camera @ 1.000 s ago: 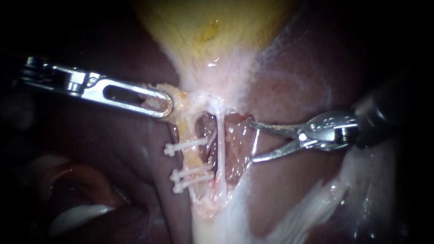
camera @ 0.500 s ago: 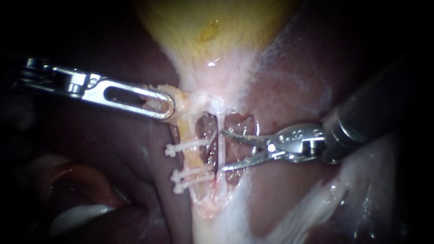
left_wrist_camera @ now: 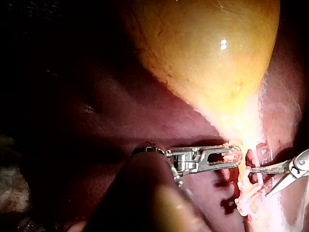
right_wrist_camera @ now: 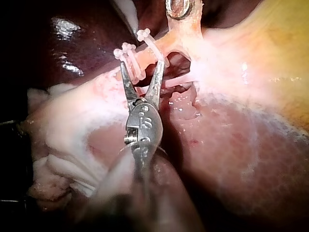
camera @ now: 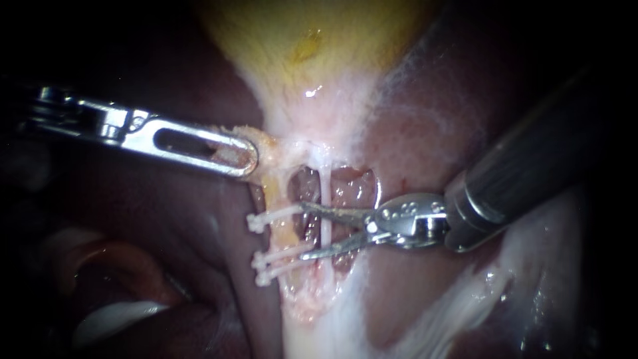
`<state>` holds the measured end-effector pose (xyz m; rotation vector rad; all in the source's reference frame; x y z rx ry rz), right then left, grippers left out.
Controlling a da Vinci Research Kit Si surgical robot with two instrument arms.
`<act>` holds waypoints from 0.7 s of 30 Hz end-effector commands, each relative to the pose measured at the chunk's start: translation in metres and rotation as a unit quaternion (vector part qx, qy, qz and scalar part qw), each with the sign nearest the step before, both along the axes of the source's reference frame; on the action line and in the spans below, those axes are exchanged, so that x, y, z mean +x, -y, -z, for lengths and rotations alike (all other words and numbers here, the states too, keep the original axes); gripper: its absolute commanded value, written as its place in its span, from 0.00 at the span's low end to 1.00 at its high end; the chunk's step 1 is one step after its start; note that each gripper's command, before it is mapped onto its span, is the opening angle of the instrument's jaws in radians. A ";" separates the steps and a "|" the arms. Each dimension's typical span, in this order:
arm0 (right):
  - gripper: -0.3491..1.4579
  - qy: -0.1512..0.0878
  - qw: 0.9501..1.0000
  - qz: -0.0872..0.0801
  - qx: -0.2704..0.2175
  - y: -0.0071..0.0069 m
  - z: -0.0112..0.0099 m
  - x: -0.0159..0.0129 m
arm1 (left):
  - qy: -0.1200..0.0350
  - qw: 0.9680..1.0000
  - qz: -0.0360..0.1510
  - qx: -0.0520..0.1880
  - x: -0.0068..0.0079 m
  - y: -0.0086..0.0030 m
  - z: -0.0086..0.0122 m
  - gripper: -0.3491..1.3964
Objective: Go to the cutting position left tube
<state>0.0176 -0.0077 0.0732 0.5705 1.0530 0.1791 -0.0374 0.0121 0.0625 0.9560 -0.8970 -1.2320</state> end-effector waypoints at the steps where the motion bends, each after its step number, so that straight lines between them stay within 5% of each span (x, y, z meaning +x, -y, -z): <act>1: 0.98 -0.001 1.000 0.004 0.001 0.0001 -0.0001 0.0002 | 0.000 1.000 0.000 0.000 0.0000 0.0000 0.0000 0.00; 21: 0.98 -0.005 1.000 0.011 0.024 0.0007 -0.0011 0.0033 | -0.001 1.000 0.001 0.000 -0.0001 0.0001 0.0002 0.00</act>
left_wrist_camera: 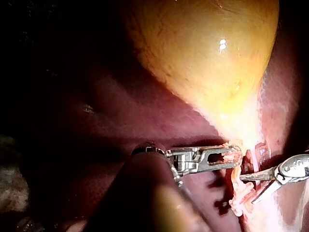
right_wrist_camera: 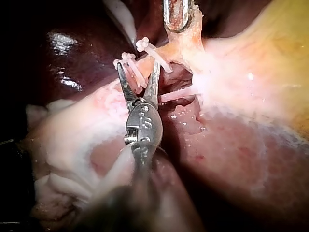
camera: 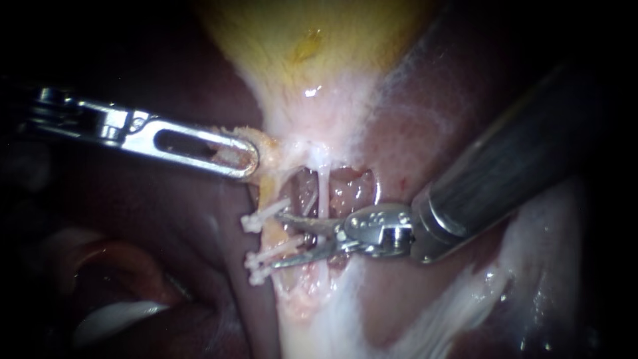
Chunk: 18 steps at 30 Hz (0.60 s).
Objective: Go to the cutting position left tube
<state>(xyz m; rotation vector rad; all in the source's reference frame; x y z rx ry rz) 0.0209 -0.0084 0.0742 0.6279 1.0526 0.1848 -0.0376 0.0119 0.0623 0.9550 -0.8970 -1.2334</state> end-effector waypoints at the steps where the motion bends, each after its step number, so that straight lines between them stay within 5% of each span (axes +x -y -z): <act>1: 0.98 0.000 1.000 0.001 0.001 0.0000 -0.0001 0.0000 | 0.000 1.000 0.000 0.000 0.0000 0.0000 0.0000 0.00; 18: 0.98 0.004 1.000 0.005 0.005 0.0001 -0.0018 -0.0003 | 0.000 1.000 0.001 0.003 0.0000 0.0001 0.0003 0.00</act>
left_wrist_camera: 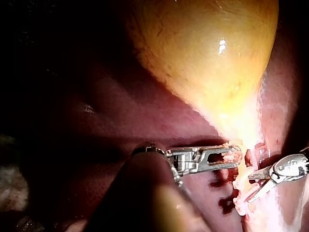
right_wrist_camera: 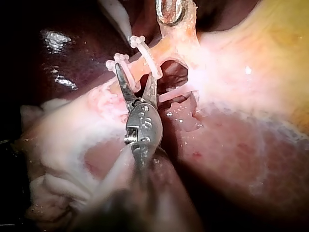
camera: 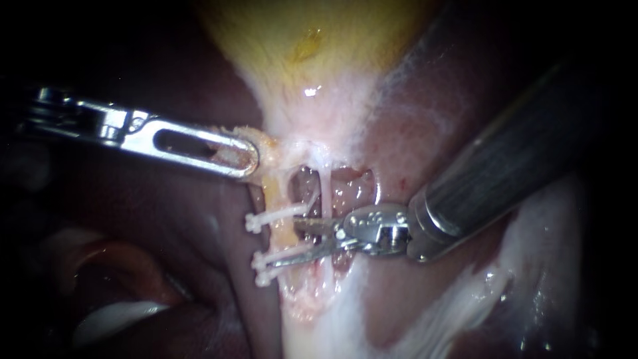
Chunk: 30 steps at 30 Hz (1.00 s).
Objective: Go to the cutting position left tube
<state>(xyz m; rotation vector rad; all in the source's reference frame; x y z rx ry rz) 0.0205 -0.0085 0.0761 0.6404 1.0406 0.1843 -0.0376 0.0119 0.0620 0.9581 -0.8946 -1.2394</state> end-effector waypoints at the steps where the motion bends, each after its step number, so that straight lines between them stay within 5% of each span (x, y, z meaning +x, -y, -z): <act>1: 0.98 0.000 1.000 0.000 0.000 0.0000 0.0001 0.0002 | 0.000 1.000 0.000 0.000 0.0000 0.0000 0.0000 0.00; 5: 0.98 0.002 1.000 -0.001 0.003 0.0000 0.0001 0.0005 | 0.000 1.000 0.000 0.000 0.0000 0.0000 0.0001 0.00; 16: 0.98 -0.055 0.995 -0.004 0.083 0.0002 0.0015 0.0036 | 0.000 1.000 0.000 0.000 -0.0001 0.0000 0.0000 0.00; 30: 0.97 -0.070 0.989 -0.026 0.127 -0.0004 0.0010 0.0065 | 0.000 1.000 0.001 0.000 -0.0003 -0.0001 0.0000 0.00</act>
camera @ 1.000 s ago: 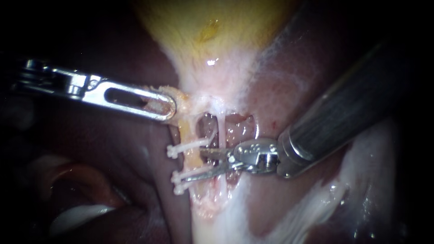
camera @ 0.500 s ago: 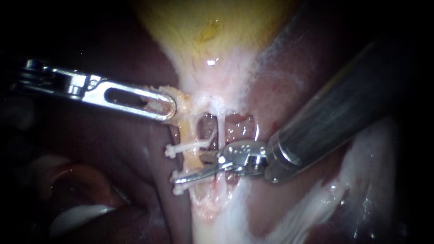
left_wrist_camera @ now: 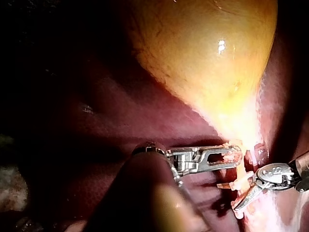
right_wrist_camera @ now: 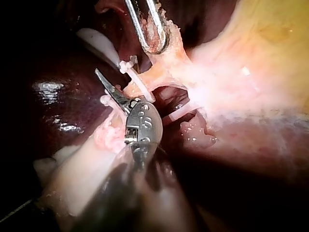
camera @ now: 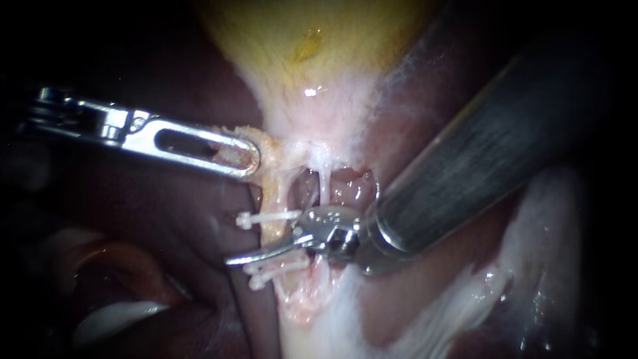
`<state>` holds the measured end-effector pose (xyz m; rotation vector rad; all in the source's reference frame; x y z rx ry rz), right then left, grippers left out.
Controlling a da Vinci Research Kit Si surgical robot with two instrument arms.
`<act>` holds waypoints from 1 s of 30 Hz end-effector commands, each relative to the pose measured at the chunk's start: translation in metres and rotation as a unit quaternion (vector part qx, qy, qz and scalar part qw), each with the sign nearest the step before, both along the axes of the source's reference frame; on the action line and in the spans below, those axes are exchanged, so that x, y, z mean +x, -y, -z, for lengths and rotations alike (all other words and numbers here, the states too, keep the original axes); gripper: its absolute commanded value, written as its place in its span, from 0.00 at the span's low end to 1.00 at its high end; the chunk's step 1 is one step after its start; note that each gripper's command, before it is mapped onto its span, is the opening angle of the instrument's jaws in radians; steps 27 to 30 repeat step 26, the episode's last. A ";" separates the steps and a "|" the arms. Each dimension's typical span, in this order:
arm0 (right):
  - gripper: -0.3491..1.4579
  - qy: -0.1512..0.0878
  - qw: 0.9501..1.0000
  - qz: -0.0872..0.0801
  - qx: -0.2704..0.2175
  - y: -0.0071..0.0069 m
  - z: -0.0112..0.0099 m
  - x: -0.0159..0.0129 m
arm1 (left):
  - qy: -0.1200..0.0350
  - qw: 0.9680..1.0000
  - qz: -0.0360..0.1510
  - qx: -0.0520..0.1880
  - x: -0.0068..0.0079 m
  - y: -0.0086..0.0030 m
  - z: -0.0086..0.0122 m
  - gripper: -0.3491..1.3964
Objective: Go to the cutting position left tube
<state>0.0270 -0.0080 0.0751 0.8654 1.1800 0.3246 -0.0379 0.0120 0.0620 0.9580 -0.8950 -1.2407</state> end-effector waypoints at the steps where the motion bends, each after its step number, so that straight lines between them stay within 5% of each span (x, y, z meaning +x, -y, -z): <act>1: 0.97 0.000 1.000 -0.002 0.003 0.0000 -0.0001 0.0002 | 0.000 1.000 0.000 0.000 0.0000 0.0000 0.0000 0.00; 30: 0.97 -0.004 1.000 -0.007 0.014 -0.0004 -0.0004 0.0007 | 0.000 1.000 0.000 0.000 0.0000 -0.0001 -0.0002 0.00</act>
